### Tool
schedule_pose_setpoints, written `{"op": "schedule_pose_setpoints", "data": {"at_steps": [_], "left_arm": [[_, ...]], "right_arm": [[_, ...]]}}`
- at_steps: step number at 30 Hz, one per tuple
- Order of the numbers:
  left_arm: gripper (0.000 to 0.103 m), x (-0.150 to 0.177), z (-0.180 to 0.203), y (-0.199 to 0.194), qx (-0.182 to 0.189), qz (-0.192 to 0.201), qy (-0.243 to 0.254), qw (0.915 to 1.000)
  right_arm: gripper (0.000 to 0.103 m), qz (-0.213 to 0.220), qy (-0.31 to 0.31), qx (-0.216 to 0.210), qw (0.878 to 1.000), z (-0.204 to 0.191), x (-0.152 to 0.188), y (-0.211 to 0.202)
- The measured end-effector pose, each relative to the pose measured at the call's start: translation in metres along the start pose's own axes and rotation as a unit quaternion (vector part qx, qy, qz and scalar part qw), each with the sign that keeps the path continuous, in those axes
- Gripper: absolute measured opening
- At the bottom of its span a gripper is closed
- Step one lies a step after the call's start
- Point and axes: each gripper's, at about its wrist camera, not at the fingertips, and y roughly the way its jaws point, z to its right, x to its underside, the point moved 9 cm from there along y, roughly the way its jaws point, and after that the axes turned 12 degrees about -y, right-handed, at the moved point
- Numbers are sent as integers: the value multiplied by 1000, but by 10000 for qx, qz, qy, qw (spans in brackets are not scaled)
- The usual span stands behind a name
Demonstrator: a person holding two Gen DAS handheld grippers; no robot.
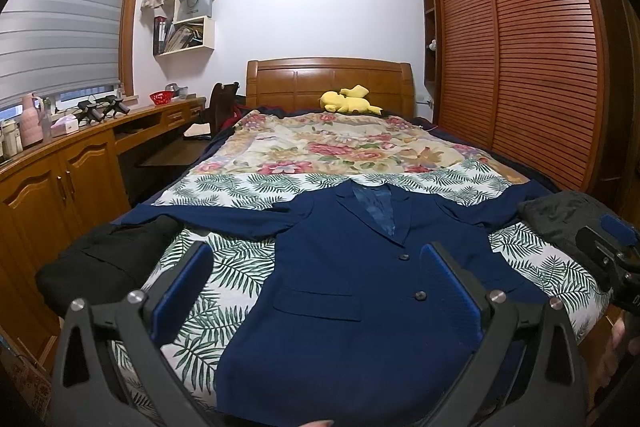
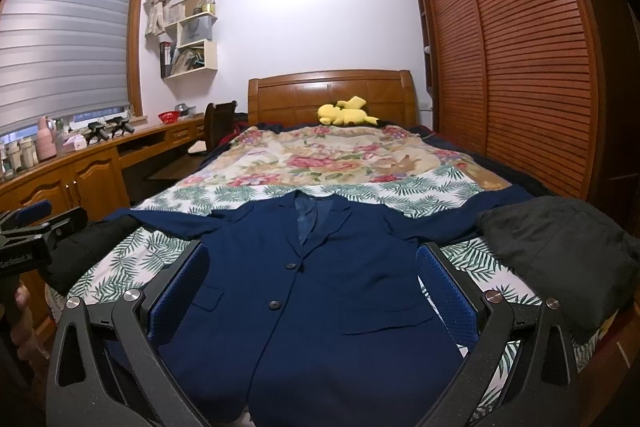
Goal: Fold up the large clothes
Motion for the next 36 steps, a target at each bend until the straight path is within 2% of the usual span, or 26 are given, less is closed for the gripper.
{"op": "schedule_pose_setpoints", "data": {"at_steps": [36], "left_arm": [[103, -2, 0, -2, -28, 98, 11, 9999]], "right_arm": [[103, 22, 14, 6, 10000, -1, -1, -1]]}}
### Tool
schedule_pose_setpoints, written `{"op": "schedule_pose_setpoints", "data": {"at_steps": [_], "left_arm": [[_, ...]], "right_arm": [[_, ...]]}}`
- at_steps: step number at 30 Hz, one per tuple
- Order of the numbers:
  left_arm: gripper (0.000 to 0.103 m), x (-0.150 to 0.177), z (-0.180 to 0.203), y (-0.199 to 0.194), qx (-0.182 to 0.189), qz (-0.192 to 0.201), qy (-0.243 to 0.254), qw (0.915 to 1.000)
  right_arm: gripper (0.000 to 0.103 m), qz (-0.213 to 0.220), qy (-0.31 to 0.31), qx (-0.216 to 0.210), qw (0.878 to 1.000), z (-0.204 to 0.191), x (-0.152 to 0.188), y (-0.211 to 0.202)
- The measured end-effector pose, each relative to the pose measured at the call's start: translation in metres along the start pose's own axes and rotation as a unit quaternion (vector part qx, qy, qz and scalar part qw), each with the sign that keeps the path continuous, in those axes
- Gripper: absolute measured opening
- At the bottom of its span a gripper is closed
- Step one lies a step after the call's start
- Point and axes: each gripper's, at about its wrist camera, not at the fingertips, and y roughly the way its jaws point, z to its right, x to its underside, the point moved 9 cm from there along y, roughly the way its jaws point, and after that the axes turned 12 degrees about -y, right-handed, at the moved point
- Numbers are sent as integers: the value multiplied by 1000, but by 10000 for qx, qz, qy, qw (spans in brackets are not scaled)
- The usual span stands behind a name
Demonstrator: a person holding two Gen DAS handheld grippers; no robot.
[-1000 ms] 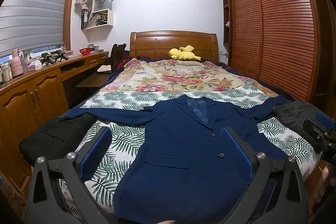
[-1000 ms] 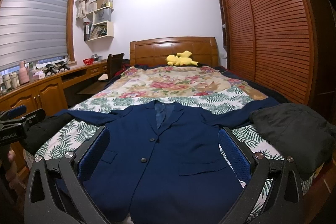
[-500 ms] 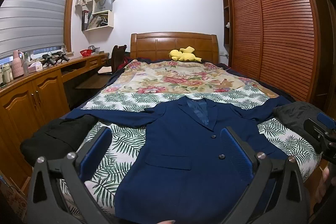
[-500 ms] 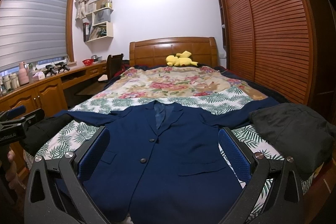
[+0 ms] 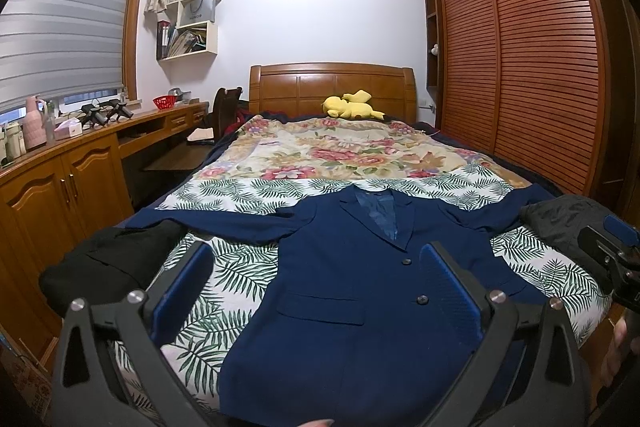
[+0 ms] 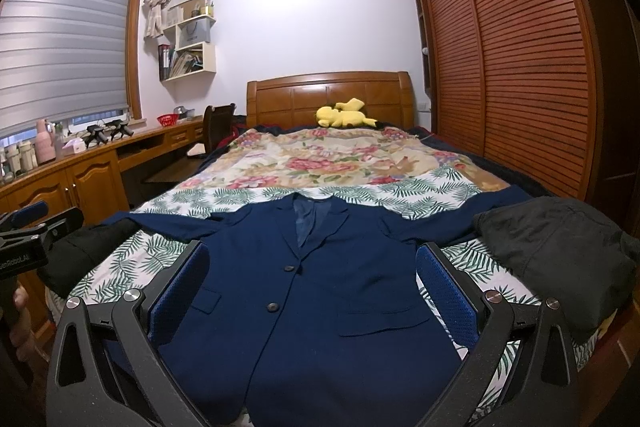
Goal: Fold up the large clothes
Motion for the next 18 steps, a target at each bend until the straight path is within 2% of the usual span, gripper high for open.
{"op": "schedule_pose_setpoints", "data": {"at_steps": [18], "left_arm": [[103, 0, 0, -1, 7, -4, 4, 10000]], "right_arm": [[103, 7, 6, 3, 10000, 1, 1, 0]]}}
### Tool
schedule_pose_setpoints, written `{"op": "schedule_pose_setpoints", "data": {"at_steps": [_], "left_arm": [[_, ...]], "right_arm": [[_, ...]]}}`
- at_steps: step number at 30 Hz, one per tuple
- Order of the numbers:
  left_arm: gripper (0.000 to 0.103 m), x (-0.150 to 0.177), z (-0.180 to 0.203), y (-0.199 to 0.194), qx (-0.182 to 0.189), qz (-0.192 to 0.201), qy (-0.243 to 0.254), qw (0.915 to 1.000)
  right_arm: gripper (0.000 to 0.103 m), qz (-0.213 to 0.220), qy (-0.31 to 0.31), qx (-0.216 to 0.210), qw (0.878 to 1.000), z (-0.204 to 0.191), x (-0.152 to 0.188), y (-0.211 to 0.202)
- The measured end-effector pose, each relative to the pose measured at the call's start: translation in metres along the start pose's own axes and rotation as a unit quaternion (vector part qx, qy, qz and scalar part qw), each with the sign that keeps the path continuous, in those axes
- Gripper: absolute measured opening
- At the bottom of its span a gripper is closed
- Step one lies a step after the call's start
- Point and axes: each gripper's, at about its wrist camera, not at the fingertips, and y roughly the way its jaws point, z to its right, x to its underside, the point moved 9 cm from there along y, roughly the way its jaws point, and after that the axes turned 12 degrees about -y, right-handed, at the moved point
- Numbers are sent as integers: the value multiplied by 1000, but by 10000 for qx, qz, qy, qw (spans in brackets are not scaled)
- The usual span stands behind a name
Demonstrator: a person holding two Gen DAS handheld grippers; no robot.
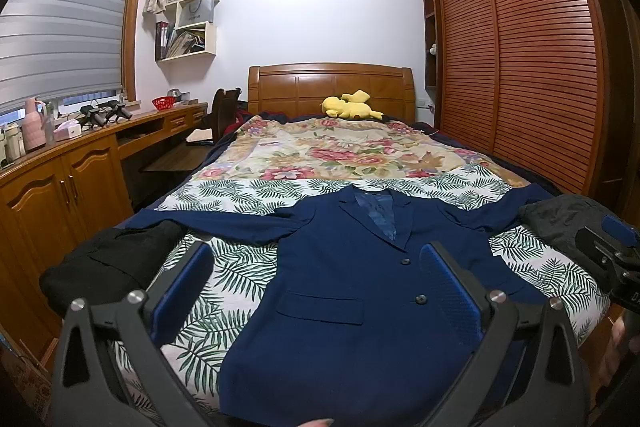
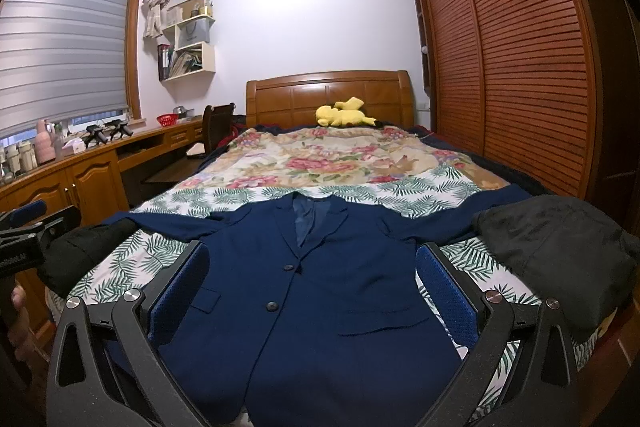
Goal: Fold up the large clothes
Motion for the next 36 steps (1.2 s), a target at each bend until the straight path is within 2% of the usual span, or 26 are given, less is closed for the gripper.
{"op": "schedule_pose_setpoints", "data": {"at_steps": [19, 24, 36], "left_arm": [[103, 2, -1, 2, -36, -50, -16, 10000], [103, 6, -10, 13, -90, -133, -35, 9999], [103, 33, -60, 97, -449, -738, -99, 9962]], "right_arm": [[103, -3, 9, -9, 10000, -1, 0, -1], [103, -53, -10, -80, 10000, 9, -3, 13], [103, -453, -488, -610, 9959, -28, 15, 86]]}}
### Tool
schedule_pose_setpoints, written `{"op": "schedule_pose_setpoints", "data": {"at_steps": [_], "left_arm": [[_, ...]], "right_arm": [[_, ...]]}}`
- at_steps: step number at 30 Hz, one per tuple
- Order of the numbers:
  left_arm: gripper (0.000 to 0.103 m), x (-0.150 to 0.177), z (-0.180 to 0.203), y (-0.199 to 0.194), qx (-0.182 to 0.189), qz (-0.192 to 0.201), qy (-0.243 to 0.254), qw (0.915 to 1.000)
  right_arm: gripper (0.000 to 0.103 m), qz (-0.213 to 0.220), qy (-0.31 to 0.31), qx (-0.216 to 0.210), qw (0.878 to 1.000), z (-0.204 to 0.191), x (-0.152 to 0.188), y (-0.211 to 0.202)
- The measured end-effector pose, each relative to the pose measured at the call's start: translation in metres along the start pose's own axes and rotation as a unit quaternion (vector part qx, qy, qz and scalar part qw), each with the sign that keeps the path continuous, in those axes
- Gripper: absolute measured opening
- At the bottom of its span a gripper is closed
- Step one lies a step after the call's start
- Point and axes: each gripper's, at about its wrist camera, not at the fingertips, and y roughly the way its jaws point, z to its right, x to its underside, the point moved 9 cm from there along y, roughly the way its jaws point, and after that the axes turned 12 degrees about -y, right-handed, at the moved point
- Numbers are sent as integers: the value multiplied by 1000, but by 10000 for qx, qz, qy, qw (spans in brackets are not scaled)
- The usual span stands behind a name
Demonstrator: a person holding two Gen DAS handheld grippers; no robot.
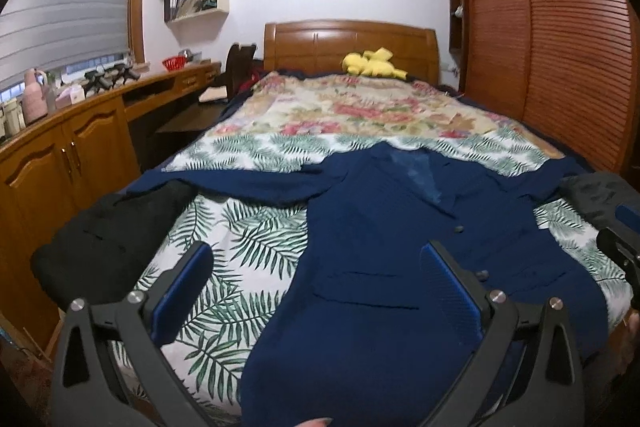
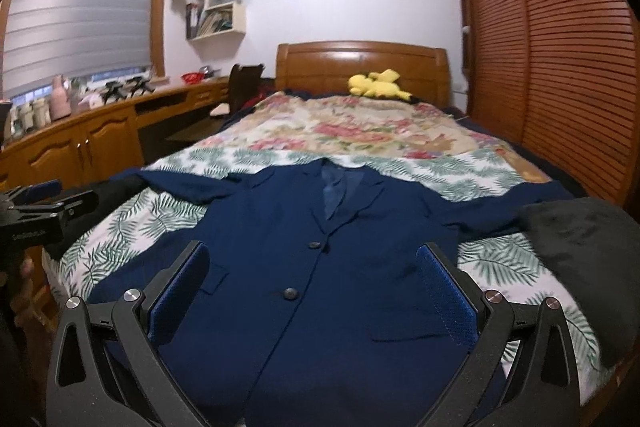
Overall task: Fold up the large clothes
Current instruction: 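Grasp the navy jacket's sleeve with the left gripper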
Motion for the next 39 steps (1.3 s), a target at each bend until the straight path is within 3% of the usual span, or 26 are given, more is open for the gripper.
{"op": "schedule_pose_setpoints", "data": {"at_steps": [11, 24, 30, 39], "left_arm": [[103, 2, -42, 104, -371, -610, -81, 9974], [103, -12, -83, 190, -738, -989, 106, 9923], [103, -13, -99, 236, -714, -1305, -18, 9889], [103, -21, -113, 297, -525, -1772, -431, 9818]], "right_arm": [[103, -204, -124, -430, 9988, -11, -3, 83], [103, -321, -185, -937, 9949, -25, -19, 170], [103, -483, -246, -1152, 9919, -32, -8, 203], [103, -683, 67, -1448, 9871, -28, 15, 220]]}}
